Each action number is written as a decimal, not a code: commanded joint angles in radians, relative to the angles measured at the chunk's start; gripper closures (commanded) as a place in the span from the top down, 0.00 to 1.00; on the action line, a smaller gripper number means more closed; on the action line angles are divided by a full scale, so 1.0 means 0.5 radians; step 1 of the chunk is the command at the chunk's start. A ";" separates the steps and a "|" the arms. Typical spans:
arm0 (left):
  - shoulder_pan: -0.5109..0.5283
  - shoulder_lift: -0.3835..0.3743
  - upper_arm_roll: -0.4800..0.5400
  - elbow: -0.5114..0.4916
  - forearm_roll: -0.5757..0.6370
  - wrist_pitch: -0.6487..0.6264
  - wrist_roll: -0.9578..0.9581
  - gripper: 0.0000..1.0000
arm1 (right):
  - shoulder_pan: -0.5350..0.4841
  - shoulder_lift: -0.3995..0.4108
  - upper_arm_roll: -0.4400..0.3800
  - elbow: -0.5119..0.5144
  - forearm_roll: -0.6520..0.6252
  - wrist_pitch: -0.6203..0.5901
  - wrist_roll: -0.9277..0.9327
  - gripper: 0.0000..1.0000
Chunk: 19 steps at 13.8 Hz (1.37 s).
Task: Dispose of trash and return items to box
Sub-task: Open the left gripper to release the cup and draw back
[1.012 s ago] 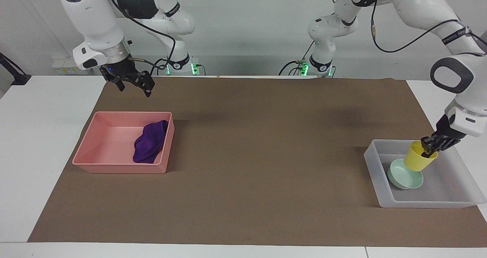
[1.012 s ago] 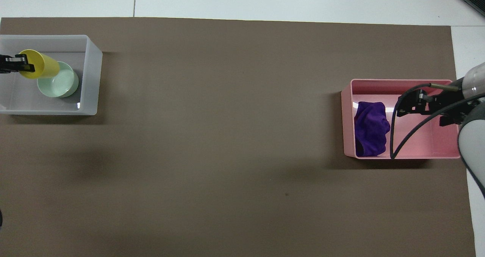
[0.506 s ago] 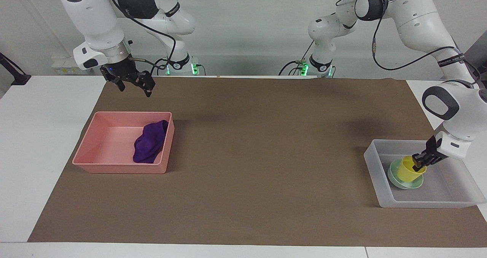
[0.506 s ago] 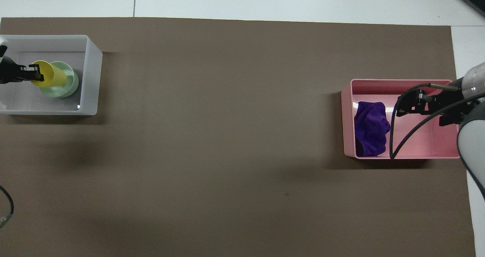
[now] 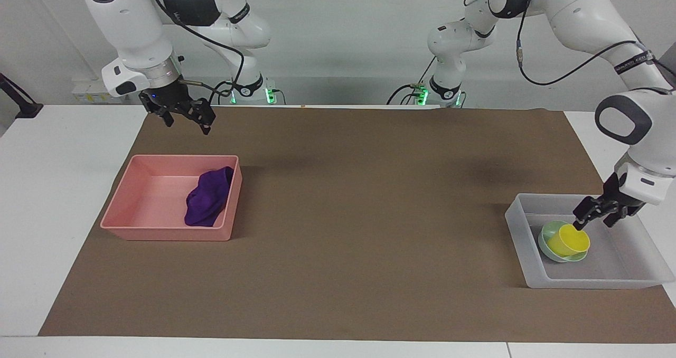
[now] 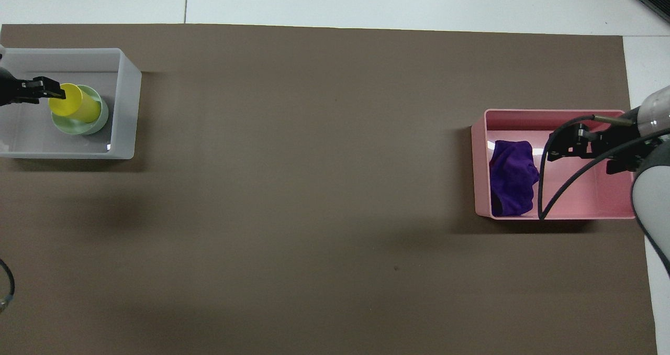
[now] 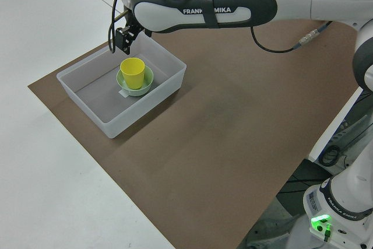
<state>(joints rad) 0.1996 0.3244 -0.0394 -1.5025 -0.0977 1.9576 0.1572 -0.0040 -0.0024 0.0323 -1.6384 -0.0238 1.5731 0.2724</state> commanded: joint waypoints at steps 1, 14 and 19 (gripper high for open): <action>-0.098 -0.246 0.011 0.005 0.048 -0.386 -0.145 1.00 | -0.007 -0.047 0.006 -0.061 0.017 0.051 -0.014 1.00; -0.608 -0.735 0.116 -0.204 0.367 -0.831 -0.474 1.00 | -0.007 -0.047 0.006 -0.064 0.017 0.051 -0.020 1.00; -0.534 -0.719 0.112 -0.158 0.174 -0.853 -0.342 1.00 | -0.007 -0.050 0.006 -0.064 0.017 0.051 -0.017 1.00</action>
<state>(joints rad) -0.0874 -0.0290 0.0198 -1.5804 0.0157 1.5490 -0.0301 -0.0039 -0.0024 0.0323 -1.6390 -0.0238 1.5731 0.2724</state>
